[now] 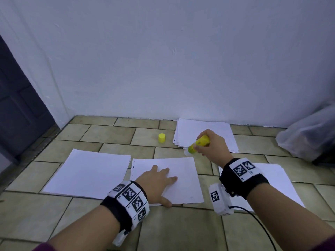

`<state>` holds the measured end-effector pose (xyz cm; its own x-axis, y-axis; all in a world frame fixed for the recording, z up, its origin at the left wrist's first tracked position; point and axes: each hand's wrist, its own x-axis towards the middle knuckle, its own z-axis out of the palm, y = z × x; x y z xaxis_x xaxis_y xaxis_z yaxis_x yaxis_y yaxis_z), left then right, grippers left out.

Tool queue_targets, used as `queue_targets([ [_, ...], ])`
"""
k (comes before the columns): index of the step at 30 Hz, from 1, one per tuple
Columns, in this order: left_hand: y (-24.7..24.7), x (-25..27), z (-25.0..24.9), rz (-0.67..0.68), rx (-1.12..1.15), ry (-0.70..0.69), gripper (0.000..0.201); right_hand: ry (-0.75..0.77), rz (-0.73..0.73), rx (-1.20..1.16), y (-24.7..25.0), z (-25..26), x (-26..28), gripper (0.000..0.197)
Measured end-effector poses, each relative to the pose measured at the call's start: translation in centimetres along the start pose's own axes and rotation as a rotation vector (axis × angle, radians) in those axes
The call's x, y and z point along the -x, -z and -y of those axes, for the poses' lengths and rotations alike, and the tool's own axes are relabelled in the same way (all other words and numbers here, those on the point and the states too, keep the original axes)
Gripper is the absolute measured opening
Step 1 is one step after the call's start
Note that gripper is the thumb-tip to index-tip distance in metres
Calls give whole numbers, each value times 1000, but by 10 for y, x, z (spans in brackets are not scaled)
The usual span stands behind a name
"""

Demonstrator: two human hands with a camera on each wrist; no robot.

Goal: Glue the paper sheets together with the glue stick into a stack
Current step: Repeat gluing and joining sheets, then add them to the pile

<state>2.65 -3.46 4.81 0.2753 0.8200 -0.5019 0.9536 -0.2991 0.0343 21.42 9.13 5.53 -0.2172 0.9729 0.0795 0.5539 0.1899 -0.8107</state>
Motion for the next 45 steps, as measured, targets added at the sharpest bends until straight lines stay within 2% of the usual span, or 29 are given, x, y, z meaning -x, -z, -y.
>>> queue_targets([
  [2,-1,1,0,-1,27,-4,83,-59,-94,-133,0,-3,1,25],
  [3,-2,1,0,-2,37,-6,82,-122,-107,-334,0,-4,2,24],
  [5,-2,2,0,-2,38,-12,81,-308,-38,-827,2,-3,4,11],
  [6,-2,2,0,-1,36,-15,81,-403,-5,-990,3,-4,5,11],
  [8,-2,2,0,1,39,-17,81,-490,57,-1067,4,-12,6,18],
  [10,-1,2,1,3,50,-16,81,-443,59,-1037,0,-16,4,15],
  [12,-1,2,2,8,60,-17,80,-357,16,-930,-8,-18,2,12],
  [13,0,2,3,10,60,-19,80,-311,-20,-798,-12,-21,0,17],
  [16,1,2,4,17,59,-27,76,-204,-78,-192,-18,-26,-6,33],
  [18,2,2,6,11,67,-30,73,-168,-84,27,-19,-25,-7,39],
  [20,3,3,6,0,78,-34,68,-116,-85,119,-20,-22,-8,39],
  [23,5,4,7,-9,80,-41,62,-116,-52,200,-20,-17,-8,42],
  [27,6,5,9,-10,107,-37,58,-260,79,236,-5,-10,-4,68],
  [28,5,5,9,-10,117,-37,57,-279,92,276,1,-7,0,65],
  [30,4,7,11,-18,136,-38,53,-279,149,431,13,4,14,47],
  [32,2,9,12,-30,147,-43,51,-222,267,596,20,15,32,35],
  [36,1,8,11,-52,122,-44,51,36,518,632,8,26,76,39],
  [39,-1,7,9,-84,91,-41,49,260,680,765,-17,26,97,49],
  [42,-3,10,10,-120,110,-10,51,308,655,850,-35,25,99,37],
  [45,-4,15,25,-264,280,200,56,319,581,864,-41,26,96,29],
])
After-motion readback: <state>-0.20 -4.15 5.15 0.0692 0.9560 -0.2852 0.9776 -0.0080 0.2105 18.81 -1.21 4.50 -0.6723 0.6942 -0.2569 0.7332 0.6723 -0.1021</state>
